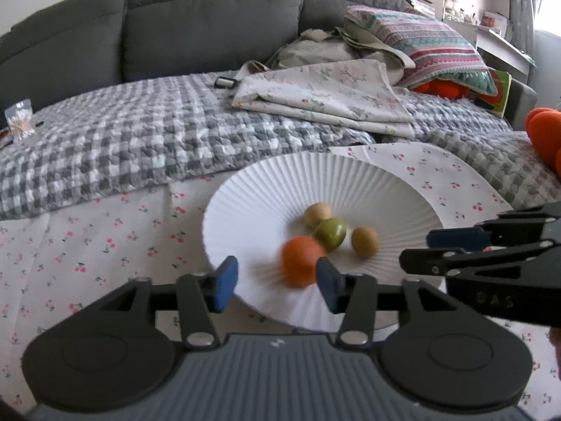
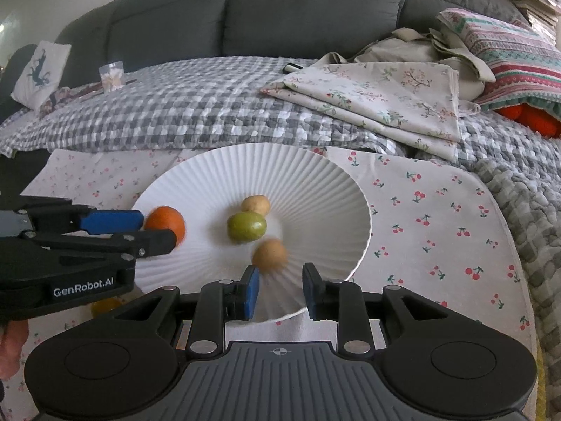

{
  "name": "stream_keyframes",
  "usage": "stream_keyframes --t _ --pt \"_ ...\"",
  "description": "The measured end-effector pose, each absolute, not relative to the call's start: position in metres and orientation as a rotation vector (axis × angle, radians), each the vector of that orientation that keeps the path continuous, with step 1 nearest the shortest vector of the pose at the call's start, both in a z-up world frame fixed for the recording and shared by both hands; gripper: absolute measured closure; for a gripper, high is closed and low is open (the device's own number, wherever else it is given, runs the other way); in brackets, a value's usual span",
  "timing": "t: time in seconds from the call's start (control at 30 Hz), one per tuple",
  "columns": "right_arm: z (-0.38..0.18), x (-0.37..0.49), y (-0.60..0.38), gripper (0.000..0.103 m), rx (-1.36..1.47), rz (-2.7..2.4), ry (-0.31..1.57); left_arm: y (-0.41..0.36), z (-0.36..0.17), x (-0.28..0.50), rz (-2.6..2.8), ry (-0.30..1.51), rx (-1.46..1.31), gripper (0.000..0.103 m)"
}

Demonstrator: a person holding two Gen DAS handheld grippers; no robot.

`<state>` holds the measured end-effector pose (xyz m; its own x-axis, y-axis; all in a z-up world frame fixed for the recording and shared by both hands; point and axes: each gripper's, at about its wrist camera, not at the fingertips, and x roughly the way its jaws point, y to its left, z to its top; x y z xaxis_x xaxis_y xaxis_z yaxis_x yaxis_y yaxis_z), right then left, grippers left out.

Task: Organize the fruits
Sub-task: 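Lower the kiwi and tangerine into the white bowl and open both tools, then grasp a large tangerine with the right tool while the left tool grasps another tangerine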

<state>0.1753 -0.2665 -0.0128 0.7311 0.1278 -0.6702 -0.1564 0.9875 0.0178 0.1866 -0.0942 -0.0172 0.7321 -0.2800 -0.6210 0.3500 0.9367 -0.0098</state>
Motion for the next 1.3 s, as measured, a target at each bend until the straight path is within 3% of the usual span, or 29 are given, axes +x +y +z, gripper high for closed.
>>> stream_keyframes --t 0.33,0.47,0.97,1.13,1.3 --pt "0.001 0.169 -0.281 0.071 0.039 0.127 0.732 -0.065 -0.008 0.184 -0.317 0.683 0.04 0.051" --pt "0.007 0.165 -0.29 0.061 0.074 0.116 0.727 -0.053 -0.005 0.18 -0.313 0.692 0.013 0.051" --pt "0.024 0.125 -0.279 0.057 0.099 0.187 0.736 -0.025 -0.009 0.133 -0.386 0.799 -0.021 0.051" --pt "0.027 0.106 -0.264 0.048 0.129 0.259 0.759 -0.023 -0.014 0.118 -0.425 0.826 -0.015 0.041" --pt "0.022 0.099 -0.258 0.045 0.161 0.285 0.81 -0.024 -0.02 0.107 -0.448 0.847 0.009 0.04"
